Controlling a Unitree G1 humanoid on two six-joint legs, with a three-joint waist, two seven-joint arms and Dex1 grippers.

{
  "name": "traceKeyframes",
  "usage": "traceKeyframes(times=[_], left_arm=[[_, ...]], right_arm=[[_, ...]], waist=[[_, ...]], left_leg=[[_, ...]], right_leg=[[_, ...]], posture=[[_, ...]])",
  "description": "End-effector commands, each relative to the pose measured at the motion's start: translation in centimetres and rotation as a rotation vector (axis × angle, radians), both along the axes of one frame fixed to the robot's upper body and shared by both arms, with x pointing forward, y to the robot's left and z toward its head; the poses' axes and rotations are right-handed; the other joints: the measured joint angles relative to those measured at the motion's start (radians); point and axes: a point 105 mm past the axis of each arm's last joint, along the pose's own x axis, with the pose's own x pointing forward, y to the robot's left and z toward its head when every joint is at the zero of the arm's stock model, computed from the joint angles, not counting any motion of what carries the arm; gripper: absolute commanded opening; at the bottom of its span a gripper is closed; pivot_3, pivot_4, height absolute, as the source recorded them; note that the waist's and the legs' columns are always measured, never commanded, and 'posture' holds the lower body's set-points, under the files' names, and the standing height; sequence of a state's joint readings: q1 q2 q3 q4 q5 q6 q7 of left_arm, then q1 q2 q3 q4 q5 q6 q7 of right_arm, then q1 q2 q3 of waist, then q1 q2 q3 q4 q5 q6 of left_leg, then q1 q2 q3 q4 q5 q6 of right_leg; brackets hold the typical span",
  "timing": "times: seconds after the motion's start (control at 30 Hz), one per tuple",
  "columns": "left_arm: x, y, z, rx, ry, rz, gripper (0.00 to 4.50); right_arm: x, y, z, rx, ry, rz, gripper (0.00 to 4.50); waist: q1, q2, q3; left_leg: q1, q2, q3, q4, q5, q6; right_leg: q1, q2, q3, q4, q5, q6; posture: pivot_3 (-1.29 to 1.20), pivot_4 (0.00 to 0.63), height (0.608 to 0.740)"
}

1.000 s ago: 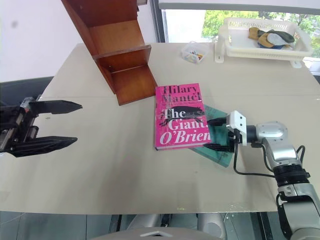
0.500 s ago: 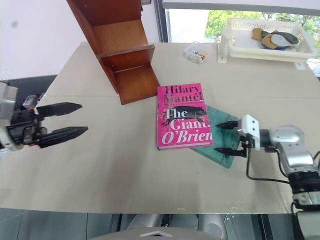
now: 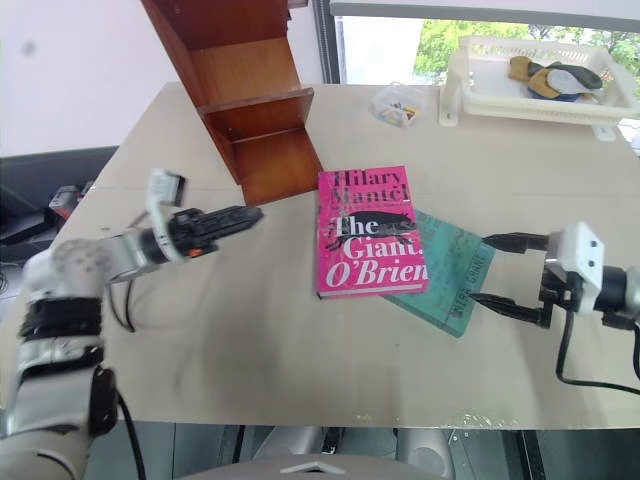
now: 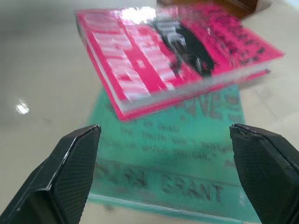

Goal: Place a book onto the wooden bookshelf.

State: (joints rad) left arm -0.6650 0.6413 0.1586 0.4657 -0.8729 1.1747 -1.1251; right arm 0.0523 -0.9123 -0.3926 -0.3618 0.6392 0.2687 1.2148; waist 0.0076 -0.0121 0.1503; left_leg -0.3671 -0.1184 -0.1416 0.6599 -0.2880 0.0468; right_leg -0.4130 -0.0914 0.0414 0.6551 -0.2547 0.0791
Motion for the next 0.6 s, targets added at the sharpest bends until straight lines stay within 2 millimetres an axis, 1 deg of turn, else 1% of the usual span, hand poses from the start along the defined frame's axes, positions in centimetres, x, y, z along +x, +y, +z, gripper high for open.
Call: traceKeyframes(times=[0.03, 0.13, 0.23, 0.3, 0.47, 0.6], left_arm=[[0.8, -0.2, -0.3, -0.015, 0.049, -0.023, 4.44], [1.8, -1.1, -0.7, -0.021, 0.081, -0.046, 4.44], [3.1, -1.6, -0.5, -0.06, 0.102, -0.03, 4.44], [3.5, -2.1, -0.5, -0.084, 0.12, -0.033, 4.44], [3.0, -3.4, -2.0, -0.039, 0.185, -0.122, 4.44], [3.0, -4.4, -3.2, 0.028, 0.198, -0.153, 4.44]], right_arm=[[-1.1, 0.6, 2.1, 0.061, -0.038, -0.005, 4.5], [-2.1, 0.6, 2.8, 0.09, -0.032, -0.02, 4.5], [-3.1, 0.4, 3.4, 0.097, -0.019, -0.032, 4.5], [-3.5, 0.1, 3.8, 0.1, -0.02, -0.045, 4.5], [-4.2, -0.2, 4.5, 0.093, -0.026, -0.07, 4.5], [-4.5, -0.4, 4.9, 0.09, -0.03, -0.083, 4.5]], waist=[[-0.003, -0.002, 0.001], [0.0, -0.002, 0.001], [0.007, -0.003, 0.002], [0.007, -0.004, 0.002], [0.004, -0.004, 0.002], [0.006, -0.004, 0.002]], left_leg=[[0.0, 0.0, 0.0, 0.001, 0.0, 0.0], [0.0, 0.0, 0.0, 0.002, 0.0, 0.0], [-0.001, 0.0, -0.001, 0.003, 0.0, 0.0], [-0.003, 0.0, -0.002, 0.005, 0.0, 0.0], [-0.005, -0.001, -0.003, 0.006, 0.0, 0.0], [-0.005, -0.001, -0.003, 0.007, 0.0, 0.0]], right_leg=[[0.0, 0.0, 0.0, 0.001, 0.0, 0.0], [0.0, 0.0, 0.0, 0.002, 0.0, 0.0], [0.0, 0.0, -0.001, 0.002, 0.0, 0.0], [0.0, 0.0, -0.003, 0.001, 0.0, 0.0], [0.0, 0.0, -0.003, 0.001, 0.0, 0.0], [0.0, 0.0, -0.003, 0.002, 0.0, 0.0]], posture=[[0.0, 0.15, 0.74], [0.0, 0.15, 0.74], [0.0, 0.15, 0.74], [0.0, 0.15, 0.74], [0.0, 0.15, 0.74], [0.0, 0.15, 0.74]])
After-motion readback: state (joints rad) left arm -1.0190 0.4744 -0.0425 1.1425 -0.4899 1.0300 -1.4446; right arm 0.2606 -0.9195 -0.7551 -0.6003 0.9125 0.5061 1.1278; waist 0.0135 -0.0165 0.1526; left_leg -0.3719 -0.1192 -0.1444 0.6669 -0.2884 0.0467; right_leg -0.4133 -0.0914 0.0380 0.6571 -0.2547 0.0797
